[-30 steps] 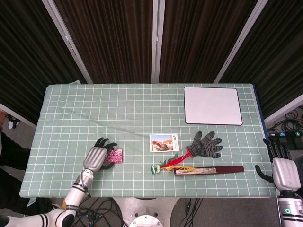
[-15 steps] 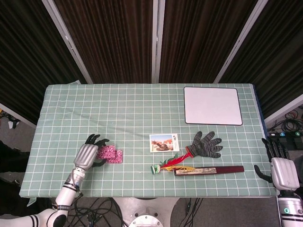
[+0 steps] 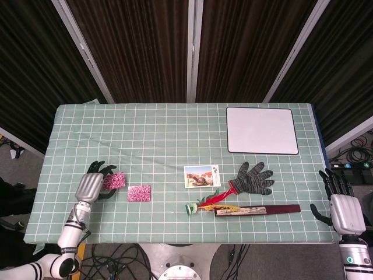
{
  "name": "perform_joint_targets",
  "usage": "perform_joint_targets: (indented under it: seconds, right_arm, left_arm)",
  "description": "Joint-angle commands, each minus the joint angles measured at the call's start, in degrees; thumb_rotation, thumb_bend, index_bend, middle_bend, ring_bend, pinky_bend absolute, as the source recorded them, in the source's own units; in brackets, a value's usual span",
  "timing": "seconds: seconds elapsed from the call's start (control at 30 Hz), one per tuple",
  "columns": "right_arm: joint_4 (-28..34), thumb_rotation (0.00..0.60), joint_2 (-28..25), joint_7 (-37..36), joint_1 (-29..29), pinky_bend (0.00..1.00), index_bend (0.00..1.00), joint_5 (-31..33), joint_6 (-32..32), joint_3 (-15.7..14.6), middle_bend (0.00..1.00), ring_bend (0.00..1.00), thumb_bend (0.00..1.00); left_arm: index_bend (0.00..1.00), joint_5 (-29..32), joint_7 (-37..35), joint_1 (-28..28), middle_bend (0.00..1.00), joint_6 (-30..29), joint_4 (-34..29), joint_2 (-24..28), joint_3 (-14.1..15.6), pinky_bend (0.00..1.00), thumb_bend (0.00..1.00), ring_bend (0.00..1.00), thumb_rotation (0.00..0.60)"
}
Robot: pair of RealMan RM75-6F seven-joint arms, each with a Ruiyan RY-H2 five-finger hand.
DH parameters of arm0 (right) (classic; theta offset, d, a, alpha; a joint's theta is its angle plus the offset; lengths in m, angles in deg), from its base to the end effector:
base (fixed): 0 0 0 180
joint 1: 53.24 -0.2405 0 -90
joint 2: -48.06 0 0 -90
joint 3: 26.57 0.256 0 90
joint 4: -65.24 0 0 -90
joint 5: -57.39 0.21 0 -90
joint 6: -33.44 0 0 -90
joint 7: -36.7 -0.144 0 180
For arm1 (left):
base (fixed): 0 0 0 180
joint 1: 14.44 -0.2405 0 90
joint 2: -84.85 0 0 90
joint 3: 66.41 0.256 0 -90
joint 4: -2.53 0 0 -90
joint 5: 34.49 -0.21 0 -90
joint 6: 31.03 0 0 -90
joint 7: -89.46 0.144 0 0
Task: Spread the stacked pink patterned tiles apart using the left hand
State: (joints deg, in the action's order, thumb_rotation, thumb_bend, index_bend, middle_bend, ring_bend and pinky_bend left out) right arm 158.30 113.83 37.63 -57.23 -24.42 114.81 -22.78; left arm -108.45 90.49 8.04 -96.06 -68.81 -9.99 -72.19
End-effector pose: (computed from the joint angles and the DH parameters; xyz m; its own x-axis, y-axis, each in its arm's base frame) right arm -0.3203 -0.1787 0.1459 0.3603 -0.0603 0.9309 -0.9285 0.0729 0.3641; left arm -0.2718 0.2742 -0.0216 0.2300 0.2499 0.9406 0.9730 -0.0778 -0.2172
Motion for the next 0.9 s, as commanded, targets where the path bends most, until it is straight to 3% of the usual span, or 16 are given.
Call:
perform_joint_targets:
  seconds: [0.03, 0.33, 0.63, 0.9]
  right_arm:
    - [0.18, 0.6, -0.09, 0.16, 0.03, 0.0, 0.0, 0.05, 0.03, 0.0, 0.0, 0.0, 0.23]
    - [0.23, 0.6, -0.05, 0.28, 0.0, 0.0, 0.0, 0.18, -0.11, -0.05, 0.0, 0.0, 0.23]
    - [-0.2, 0.6, 0.13, -0.07, -0.08, 0.0, 0.0, 0.44, -0.35, 0.0, 0.0, 0.0, 0.23]
    - [-1.0, 0.6, 0.41, -0.82, -0.15, 0.0, 0.0, 0.71, -0.75, -0.01, 0.0, 0.0, 0.23]
  left_arm:
    - [0.22, 0.19, -1.9, 0.18, 0.4, 1.15, 2.28, -1.08, -0.01, 0.06, 0.29, 0.08, 0.6]
    - [0.15, -2.29, -6.77, 0.38, 0.2, 1.27, 4.45, -1.08, 0.57, 0.06, 0.25, 0.06, 0.6]
    - [0.14, -4.44, -6.02, 0.27, 0.2, -0.15, -0.13, 0.23, 1.36, 0.06, 0.25, 0.06, 0.6]
    - [0.14, -4.83, 0.47, 0.95, 0.22, 0.38, -8.2, 1.24, 2.29, 0.06, 0.24, 0.06, 0.6]
